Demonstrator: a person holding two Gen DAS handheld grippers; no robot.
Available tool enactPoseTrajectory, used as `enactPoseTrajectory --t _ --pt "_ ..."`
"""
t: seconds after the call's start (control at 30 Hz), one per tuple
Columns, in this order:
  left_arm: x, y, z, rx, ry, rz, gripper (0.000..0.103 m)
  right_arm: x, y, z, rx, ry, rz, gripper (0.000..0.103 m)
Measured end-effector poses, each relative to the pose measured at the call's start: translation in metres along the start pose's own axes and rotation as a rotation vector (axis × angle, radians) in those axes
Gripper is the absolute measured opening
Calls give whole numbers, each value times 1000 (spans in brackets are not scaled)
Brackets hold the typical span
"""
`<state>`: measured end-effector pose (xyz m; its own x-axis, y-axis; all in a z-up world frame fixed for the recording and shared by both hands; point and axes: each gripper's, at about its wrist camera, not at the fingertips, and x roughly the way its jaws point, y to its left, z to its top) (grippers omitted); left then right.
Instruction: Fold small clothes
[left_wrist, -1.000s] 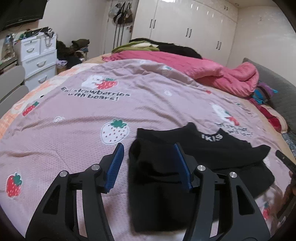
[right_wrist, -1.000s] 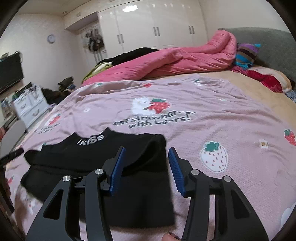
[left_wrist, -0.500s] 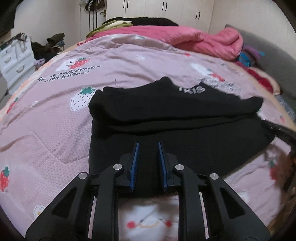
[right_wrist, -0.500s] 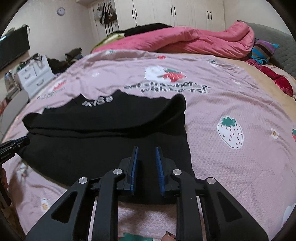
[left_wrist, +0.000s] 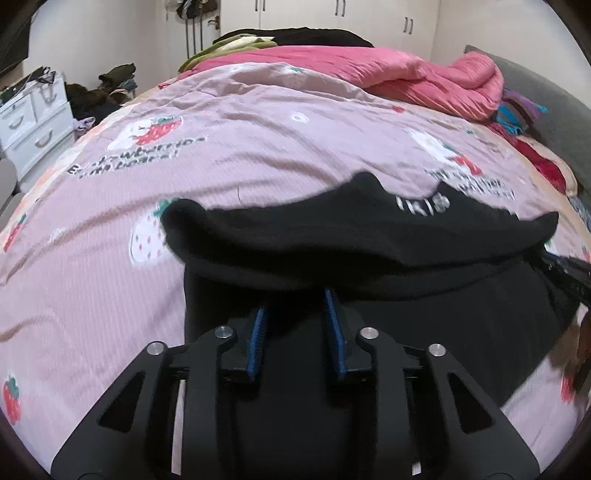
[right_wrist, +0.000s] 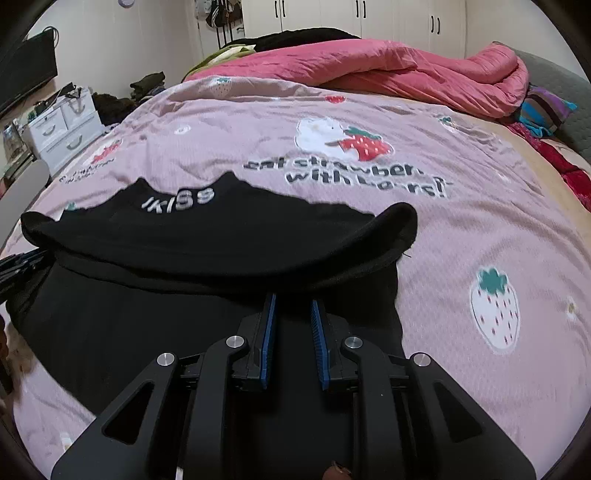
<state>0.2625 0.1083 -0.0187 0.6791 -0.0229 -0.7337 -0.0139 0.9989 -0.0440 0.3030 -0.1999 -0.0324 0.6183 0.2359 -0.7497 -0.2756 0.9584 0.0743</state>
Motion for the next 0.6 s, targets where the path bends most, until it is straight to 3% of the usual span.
enactPoseTrajectory --t 0.33,0.47,0.6 --pt "-5 43 30 -137 -72 15 38 0 -25 29 55 -91 -40 19" --pt "-5 57 25 -183 -54 10 45 1 -50 27 112 -70 -78 36" --pt "0 70 10 -268 -2 -60 49 10 -60 21 118 -5 -37 49"
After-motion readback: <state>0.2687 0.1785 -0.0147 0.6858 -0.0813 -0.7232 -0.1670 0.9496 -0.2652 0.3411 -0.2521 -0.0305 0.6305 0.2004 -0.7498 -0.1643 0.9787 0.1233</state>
